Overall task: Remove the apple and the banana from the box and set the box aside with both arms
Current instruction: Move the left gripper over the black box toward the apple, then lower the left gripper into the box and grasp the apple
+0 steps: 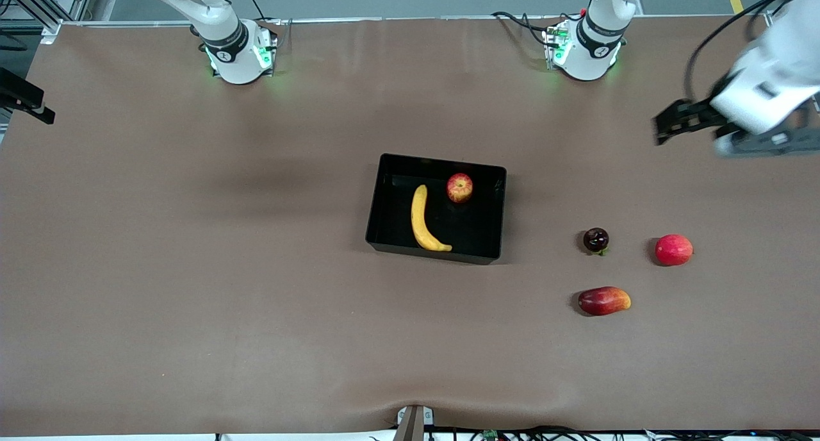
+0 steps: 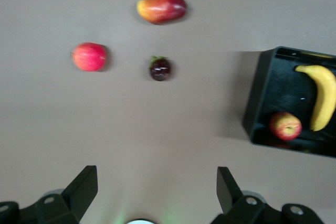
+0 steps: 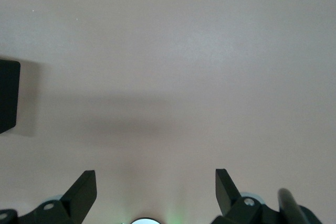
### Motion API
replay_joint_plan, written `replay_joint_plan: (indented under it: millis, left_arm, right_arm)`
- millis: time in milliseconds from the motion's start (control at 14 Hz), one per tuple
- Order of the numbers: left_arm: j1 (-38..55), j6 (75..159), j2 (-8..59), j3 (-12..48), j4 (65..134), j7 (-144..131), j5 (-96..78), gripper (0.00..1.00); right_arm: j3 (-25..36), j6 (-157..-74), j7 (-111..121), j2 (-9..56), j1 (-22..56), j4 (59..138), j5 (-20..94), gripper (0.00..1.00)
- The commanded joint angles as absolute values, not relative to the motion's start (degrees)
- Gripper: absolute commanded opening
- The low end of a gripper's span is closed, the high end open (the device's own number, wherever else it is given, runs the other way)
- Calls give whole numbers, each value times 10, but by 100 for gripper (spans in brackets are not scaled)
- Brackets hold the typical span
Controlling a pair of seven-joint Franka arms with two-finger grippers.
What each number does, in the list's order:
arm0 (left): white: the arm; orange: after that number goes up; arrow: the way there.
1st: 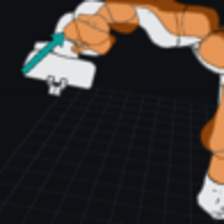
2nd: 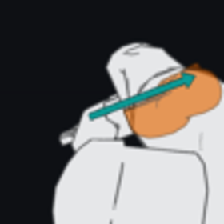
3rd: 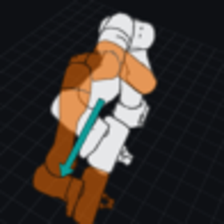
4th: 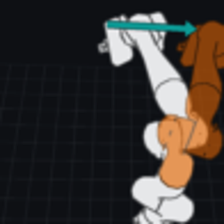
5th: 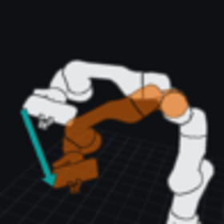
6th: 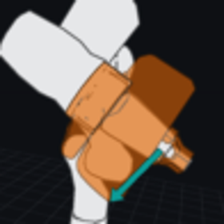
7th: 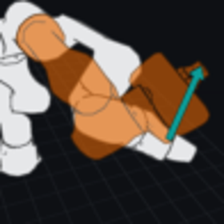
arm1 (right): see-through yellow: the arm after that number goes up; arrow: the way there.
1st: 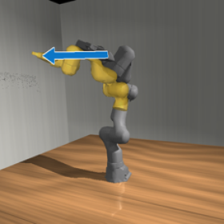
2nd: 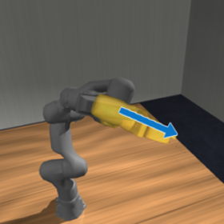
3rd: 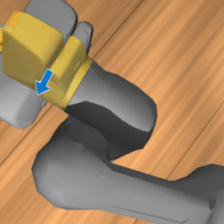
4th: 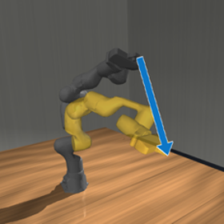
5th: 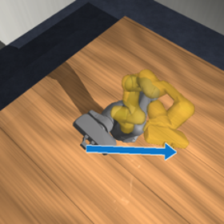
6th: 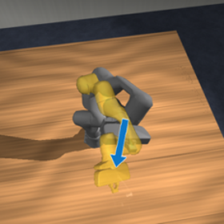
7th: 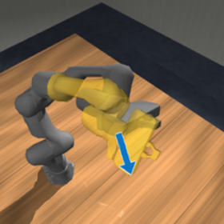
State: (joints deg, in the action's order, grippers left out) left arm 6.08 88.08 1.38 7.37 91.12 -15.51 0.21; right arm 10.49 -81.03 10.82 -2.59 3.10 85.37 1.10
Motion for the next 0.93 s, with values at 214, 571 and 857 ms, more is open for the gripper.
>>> replay_joint_plan:
  millis: [214, 571, 857]
  left_arm:
    - [177, 963, 123, 79, 891, -261, -7, 100]
    - [264, 1048, 212, 79, 891, -354, -1, 100]
    - [304, 1085, 275, 78, 890, -390, 1, 100]
  right_arm:
    - [102, -807, 111, -20, 24, 843, 14, 100]
    - [102, -807, 111, -20, 24, 843, 15, 100]
    - [102, -807, 111, -20, 24, 843, 14, 100]
